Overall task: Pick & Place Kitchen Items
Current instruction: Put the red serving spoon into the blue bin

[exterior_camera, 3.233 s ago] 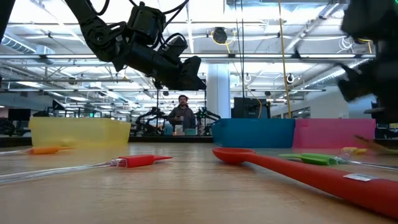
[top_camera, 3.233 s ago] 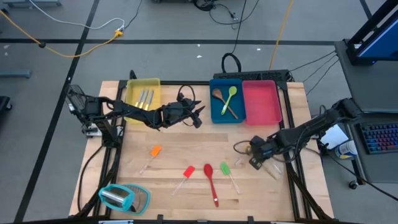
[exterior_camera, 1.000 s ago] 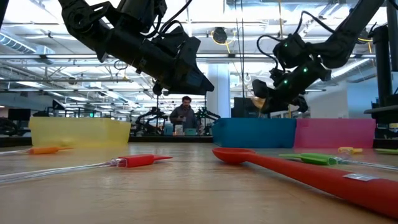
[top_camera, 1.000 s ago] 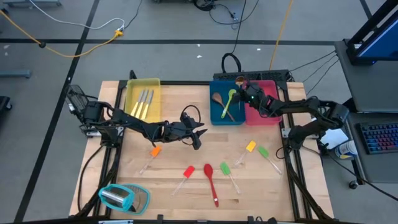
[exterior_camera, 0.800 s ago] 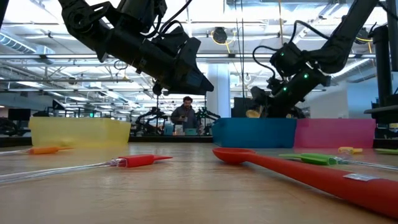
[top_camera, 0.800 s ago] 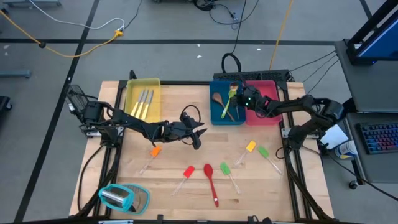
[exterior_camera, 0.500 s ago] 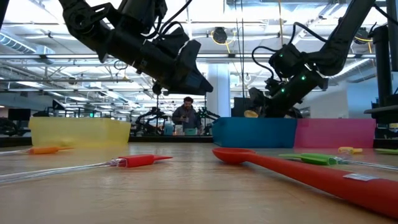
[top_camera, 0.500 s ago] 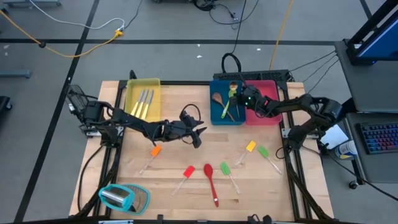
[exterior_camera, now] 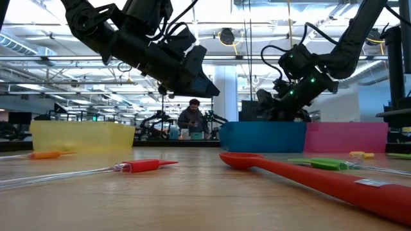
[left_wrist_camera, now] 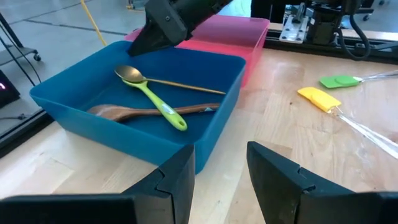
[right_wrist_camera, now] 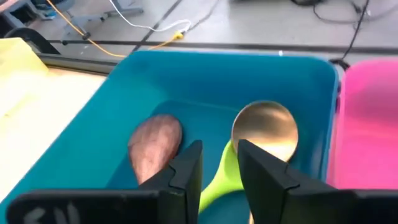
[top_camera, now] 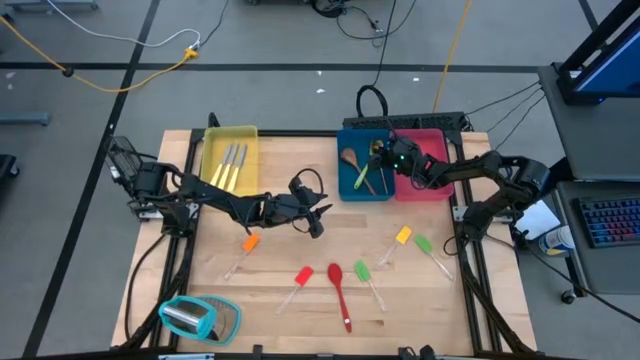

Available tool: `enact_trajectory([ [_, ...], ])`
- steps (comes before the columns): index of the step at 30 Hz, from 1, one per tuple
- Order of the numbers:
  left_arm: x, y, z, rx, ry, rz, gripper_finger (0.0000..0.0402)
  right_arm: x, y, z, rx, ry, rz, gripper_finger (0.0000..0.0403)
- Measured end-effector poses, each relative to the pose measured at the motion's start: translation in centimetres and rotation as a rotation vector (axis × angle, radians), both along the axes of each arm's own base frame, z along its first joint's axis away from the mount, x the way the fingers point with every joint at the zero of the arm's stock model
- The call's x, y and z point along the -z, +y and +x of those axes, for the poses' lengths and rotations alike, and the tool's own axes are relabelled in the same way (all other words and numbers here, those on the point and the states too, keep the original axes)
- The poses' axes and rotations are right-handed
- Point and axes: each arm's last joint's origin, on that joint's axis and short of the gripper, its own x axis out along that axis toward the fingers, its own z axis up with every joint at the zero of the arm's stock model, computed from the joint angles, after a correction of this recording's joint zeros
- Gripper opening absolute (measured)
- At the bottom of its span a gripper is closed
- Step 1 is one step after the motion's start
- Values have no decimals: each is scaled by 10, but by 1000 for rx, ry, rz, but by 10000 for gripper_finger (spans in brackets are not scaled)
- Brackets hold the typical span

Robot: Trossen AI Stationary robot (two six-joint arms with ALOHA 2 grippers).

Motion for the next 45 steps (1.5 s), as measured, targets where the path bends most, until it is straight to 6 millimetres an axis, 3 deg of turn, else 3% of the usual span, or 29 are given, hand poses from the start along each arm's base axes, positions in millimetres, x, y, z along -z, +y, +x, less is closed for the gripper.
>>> enact_trajectory([
  [8,0,5,0,-23,-3,-3,152,-19,15,18,-170,-2,-253,105],
  [16,2,9,-1,-36,25,-6,152,-44,51,36,-392,-63,-452,104],
  [23,5,9,-2,-45,40,-27,152,-57,84,44,-553,-126,-480,115],
  [35,5,7,-2,5,39,-69,152,-54,126,53,-801,-163,-448,161],
  [45,5,7,-2,7,38,-64,152,-52,135,54,-840,-149,-450,169],
])
